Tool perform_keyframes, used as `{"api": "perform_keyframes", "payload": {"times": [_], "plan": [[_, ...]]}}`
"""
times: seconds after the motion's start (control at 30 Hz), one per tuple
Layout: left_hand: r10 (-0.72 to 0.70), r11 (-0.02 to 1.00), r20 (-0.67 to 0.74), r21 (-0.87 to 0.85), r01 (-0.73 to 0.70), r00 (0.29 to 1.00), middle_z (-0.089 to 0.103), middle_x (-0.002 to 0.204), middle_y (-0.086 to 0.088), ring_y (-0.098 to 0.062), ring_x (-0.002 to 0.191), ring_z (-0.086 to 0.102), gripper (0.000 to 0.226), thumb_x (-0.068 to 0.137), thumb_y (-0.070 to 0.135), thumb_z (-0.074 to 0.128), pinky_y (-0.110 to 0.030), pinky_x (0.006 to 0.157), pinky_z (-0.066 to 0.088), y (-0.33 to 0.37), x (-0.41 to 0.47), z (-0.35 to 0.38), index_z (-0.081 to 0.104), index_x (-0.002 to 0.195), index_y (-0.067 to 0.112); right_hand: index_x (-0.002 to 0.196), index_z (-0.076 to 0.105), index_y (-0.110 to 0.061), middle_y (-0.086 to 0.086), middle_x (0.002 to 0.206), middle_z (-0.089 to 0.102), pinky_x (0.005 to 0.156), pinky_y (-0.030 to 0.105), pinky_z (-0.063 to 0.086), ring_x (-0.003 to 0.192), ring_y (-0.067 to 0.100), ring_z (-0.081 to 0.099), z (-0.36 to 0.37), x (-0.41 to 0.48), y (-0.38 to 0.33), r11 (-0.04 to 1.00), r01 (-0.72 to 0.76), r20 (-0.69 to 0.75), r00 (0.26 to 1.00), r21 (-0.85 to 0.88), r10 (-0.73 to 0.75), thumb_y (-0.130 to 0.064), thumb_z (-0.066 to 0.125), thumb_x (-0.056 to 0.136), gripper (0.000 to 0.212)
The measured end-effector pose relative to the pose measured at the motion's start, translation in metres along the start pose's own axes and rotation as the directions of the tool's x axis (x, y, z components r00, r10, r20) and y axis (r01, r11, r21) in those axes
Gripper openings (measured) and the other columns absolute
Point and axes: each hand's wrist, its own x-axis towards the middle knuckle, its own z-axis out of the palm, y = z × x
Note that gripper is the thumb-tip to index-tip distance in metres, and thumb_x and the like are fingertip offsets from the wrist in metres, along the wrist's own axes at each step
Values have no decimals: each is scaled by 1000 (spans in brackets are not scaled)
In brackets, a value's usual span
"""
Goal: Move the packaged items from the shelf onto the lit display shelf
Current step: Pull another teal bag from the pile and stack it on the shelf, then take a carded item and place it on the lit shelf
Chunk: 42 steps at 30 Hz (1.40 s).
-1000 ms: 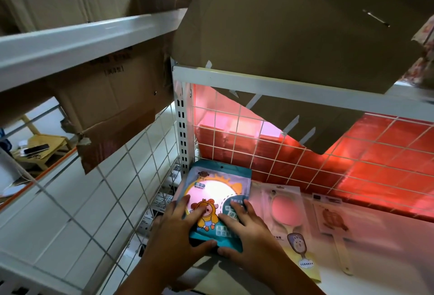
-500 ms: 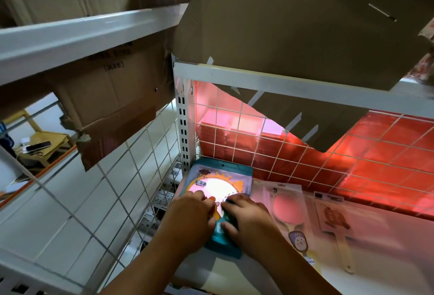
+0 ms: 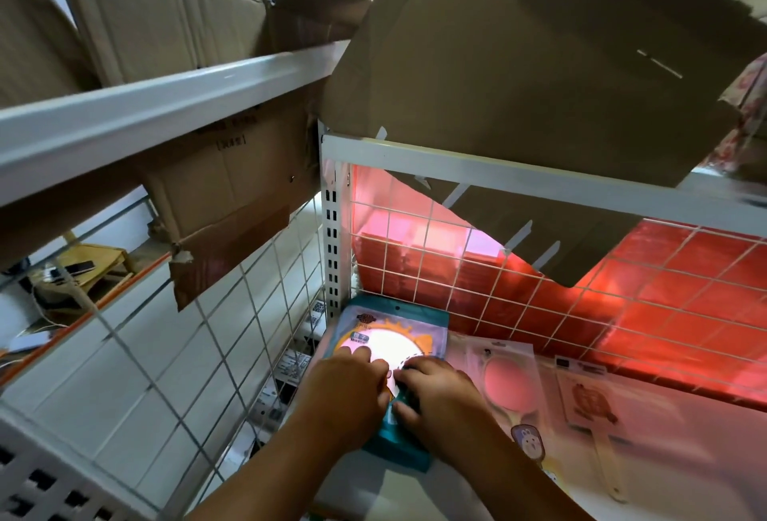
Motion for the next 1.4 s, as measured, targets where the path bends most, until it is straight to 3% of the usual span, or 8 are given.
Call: {"api": "perform_keyframes", "payload": {"times": [0.23, 0.43, 0.53, 0.67, 0.77, 0.93, 1.1, 1.4], "plan": [[31, 964, -193, -252, -81, 981, 55, 143, 12, -12, 128, 50, 52, 95, 57, 53, -36, 107, 41, 4, 4, -39, 46, 144, 40, 134, 60, -34, -14, 137, 58, 102, 26, 43, 122, 8, 55, -41, 4, -2, 981, -32, -81, 996, 193, 49, -46, 60, 89, 46], [96, 815, -419, -488, -314, 903, 60, 133, 16, -1, 106, 56, 52, 91, 49, 69, -20, 88, 47, 37, 9, -124, 52, 140, 41, 136, 58, -33, -11, 142, 55, 109, 33, 43, 129, 6, 50, -132, -8, 3, 961, -31, -306, 944, 275, 119, -42, 66, 93, 45], [182, 739, -543, -474, -478, 820, 59, 138, 10, -10, 120, 55, 56, 90, 53, 67, -32, 98, 50, 68, 20, -162, 55, 142, 36, 137, 60, -26, -7, 141, 56, 111, 26, 39, 132, 6, 49, -192, -37, 7, 974, -37, -449, 883, 222, 136, -40, 62, 90, 49], [295, 605, -633, -456, -652, 716, 66, 127, 10, -7, 113, 59, 55, 85, 55, 63, -28, 97, 49, 119, 26, -198, 63, 134, 31, 135, 60, -24, -14, 136, 54, 107, 10, 31, 128, -1, 47, -250, -90, 9, 981, -162, -544, 816, 107, 195, -47, 58, 89, 51], [370, 527, -673, -416, -741, 641, 66, 126, 10, -9, 111, 62, 53, 84, 58, 63, -31, 96, 51, 159, 24, -223, 64, 131, 33, 139, 58, -25, -2, 147, 51, 114, 20, 31, 137, 9, 44, -289, -132, 15, 944, -326, -588, 755, 47, 290, -49, 59, 88, 57], [563, 412, -702, -218, -885, 435, 65, 129, 16, -4, 116, 61, 55, 86, 59, 66, -20, 96, 47, 225, -2, -276, 57, 136, 38, 142, 54, -24, 2, 149, 49, 107, 17, 29, 138, 14, 43, -352, -216, 12, 878, -476, -681, 658, -45, 322, -41, 64, 89, 57], [701, 339, -662, -17, -941, 265, 59, 142, 9, -14, 129, 56, 76, 83, 69, 56, -35, 102, 50, 303, -41, -319, 48, 148, 32, 149, 47, -24, 1, 153, 45, 109, 18, 28, 140, 14, 41, -405, -316, 9, 791, -604, -733, 581, -96, 354, -40, 67, 91, 63], [741, 236, -650, 19, -972, 168, 54, 149, 8, -17, 133, 54, 78, 85, 66, 64, -42, 104, 51, 468, -131, -356, 45, 152, 31, 155, 35, -28, -5, 160, 36, 107, 24, 30, 144, 15, 35, -469, -500, 12, 666, -737, -754, 501, -115, 425, -46, 65, 91, 72]]}}
